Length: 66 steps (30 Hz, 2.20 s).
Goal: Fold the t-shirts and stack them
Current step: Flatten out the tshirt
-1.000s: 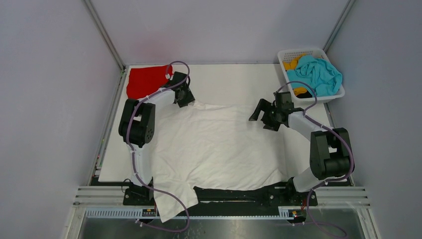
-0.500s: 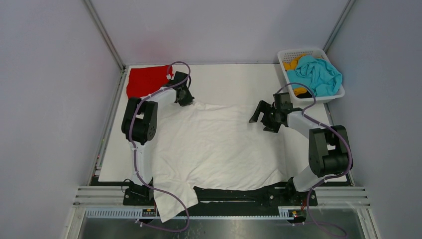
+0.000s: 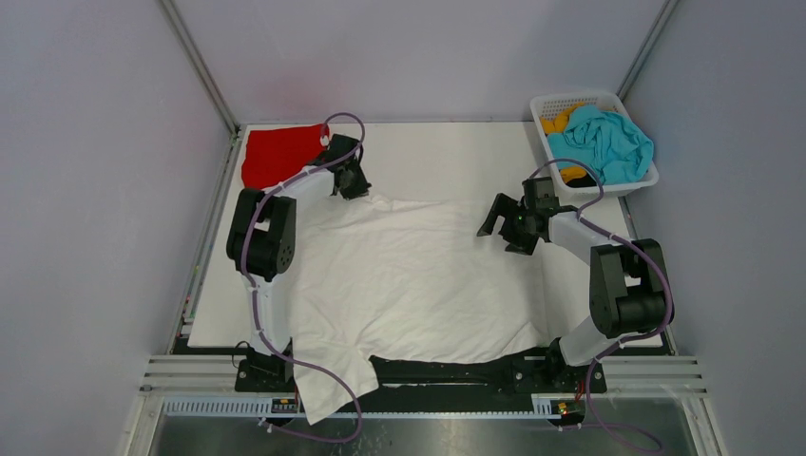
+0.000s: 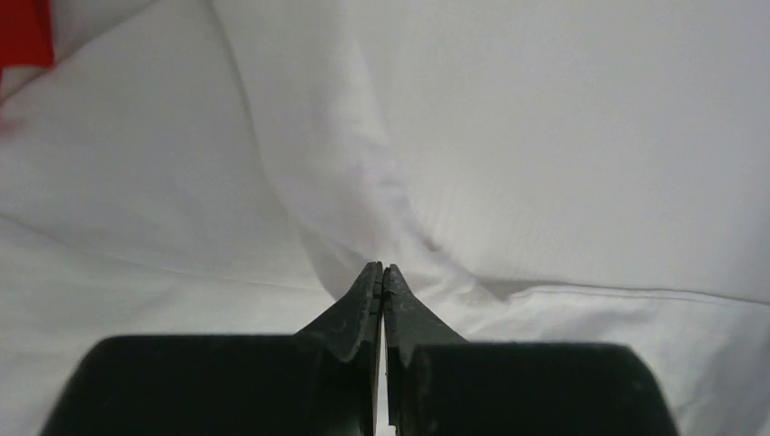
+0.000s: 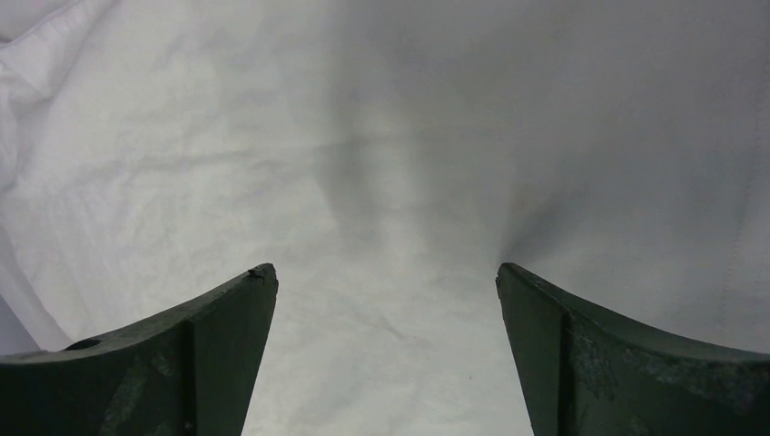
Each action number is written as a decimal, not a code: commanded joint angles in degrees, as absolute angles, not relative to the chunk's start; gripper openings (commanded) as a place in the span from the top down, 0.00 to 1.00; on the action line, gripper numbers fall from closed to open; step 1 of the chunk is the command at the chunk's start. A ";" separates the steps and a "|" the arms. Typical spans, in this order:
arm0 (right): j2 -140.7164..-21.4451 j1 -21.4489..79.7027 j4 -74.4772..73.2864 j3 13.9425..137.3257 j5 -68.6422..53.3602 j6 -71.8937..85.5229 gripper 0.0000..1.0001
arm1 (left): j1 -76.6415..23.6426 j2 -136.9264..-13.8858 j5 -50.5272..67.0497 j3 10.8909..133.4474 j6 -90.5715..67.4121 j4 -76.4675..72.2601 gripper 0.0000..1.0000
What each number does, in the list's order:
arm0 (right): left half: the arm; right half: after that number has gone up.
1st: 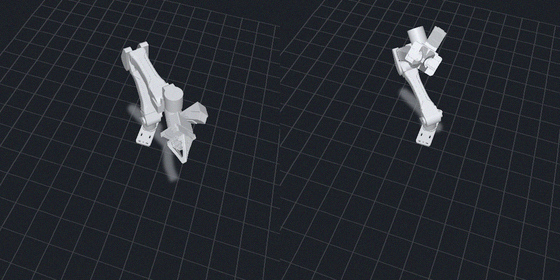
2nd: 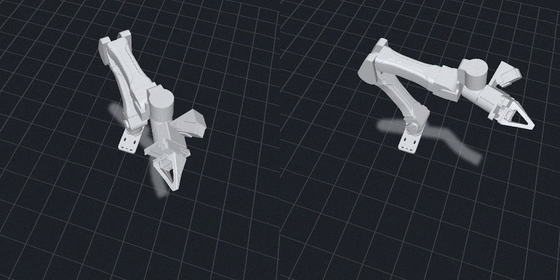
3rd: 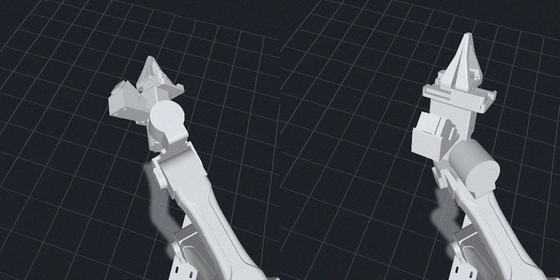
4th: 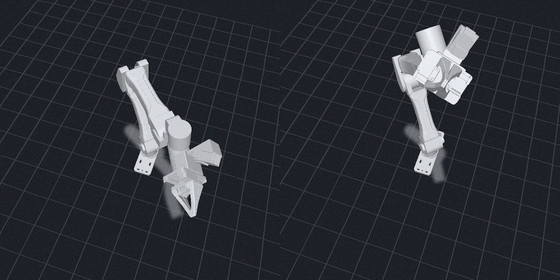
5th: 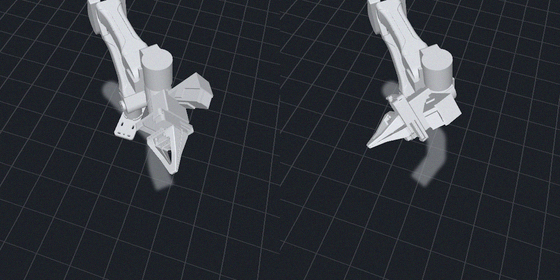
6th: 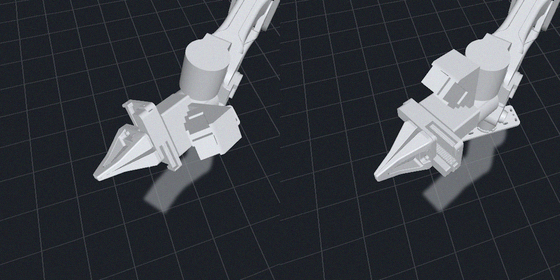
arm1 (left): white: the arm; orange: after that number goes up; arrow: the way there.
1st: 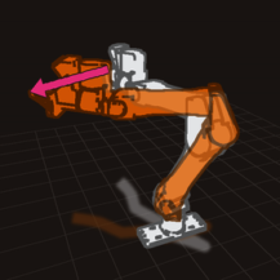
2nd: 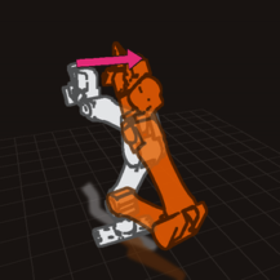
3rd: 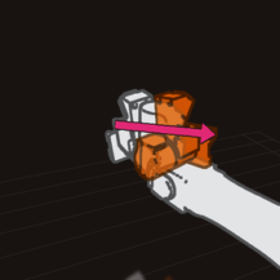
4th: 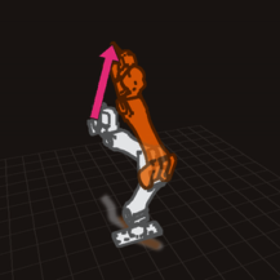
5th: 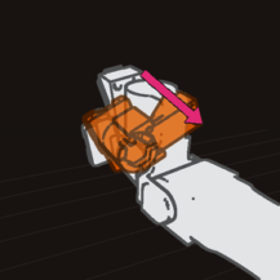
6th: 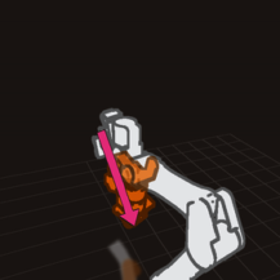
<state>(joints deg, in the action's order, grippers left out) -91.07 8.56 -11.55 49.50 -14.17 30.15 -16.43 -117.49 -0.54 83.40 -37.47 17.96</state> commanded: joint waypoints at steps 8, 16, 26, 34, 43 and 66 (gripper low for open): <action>-90.52 8.79 -13.42 52.01 -12.66 28.61 0.00 | -16.90 -127.80 7.70 106.30 -33.79 16.68 1.00; -90.98 8.83 -14.30 52.38 -12.14 28.00 0.00 | -18.71 -145.25 16.95 133.48 -26.63 24.33 0.67; -89.44 8.84 -15.47 52.31 -11.23 27.70 0.01 | -19.29 -127.91 11.03 120.00 -22.05 20.19 0.01; -88.68 8.79 -17.71 53.63 -9.55 27.64 0.01 | -19.29 -114.38 3.45 98.41 -29.48 23.78 0.01; -95.04 8.79 -21.44 56.98 -7.53 29.15 0.01 | -19.55 -105.86 9.71 70.95 -38.93 16.69 0.01; -132.66 4.60 -54.95 118.72 -9.42 19.57 0.00 | -14.22 -137.71 18.53 108.59 -48.33 24.31 0.01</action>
